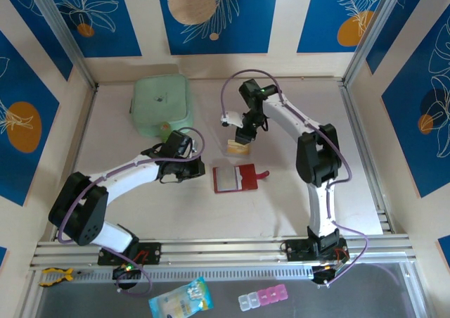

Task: Take the credit cards out of the card holder

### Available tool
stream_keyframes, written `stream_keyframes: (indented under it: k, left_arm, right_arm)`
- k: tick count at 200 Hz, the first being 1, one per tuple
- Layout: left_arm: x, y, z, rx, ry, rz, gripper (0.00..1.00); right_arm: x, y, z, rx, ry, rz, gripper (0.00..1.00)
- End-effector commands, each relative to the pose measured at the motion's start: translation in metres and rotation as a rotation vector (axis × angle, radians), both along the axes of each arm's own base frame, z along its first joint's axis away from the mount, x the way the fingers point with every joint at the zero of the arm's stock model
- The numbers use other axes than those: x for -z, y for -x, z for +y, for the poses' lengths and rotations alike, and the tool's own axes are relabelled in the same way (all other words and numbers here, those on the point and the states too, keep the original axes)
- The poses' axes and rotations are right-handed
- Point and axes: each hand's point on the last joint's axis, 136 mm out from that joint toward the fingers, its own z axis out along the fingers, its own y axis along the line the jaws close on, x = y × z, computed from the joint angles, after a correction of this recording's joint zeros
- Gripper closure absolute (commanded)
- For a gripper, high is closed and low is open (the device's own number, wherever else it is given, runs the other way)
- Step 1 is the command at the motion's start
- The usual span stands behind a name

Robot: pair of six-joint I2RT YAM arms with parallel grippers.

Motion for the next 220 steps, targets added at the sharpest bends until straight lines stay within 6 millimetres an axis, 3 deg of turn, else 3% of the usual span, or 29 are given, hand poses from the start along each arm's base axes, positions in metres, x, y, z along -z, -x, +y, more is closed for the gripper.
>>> stream_keyframes:
  k: [1,43,108,152,220]
  left_arm:
    - [-0.009,-0.005,-0.006,0.012,0.041,-0.012,0.90]
    - [-0.009,-0.006,-0.015,0.029,0.081,-0.004,0.90]
    - [-0.006,-0.002,-0.029,0.051,0.109,0.011,0.90]
    - [-0.002,0.002,-0.032,0.046,0.110,0.019,0.90]
    - [0.000,0.006,-0.036,0.049,0.106,0.028,0.90]
  right_arm:
    - [-0.027,-0.004,0.004,0.124,-0.076,-0.043,0.79]
    - [-0.025,0.010,0.005,0.433,-0.153,0.099,0.84]
    - [0.035,0.043,-0.016,0.767,-0.140,0.266,0.86]
    - [0.063,0.035,-0.038,0.864,-0.072,0.243,0.90]
    - [0.069,0.019,-0.044,0.904,-0.087,0.216,0.90]
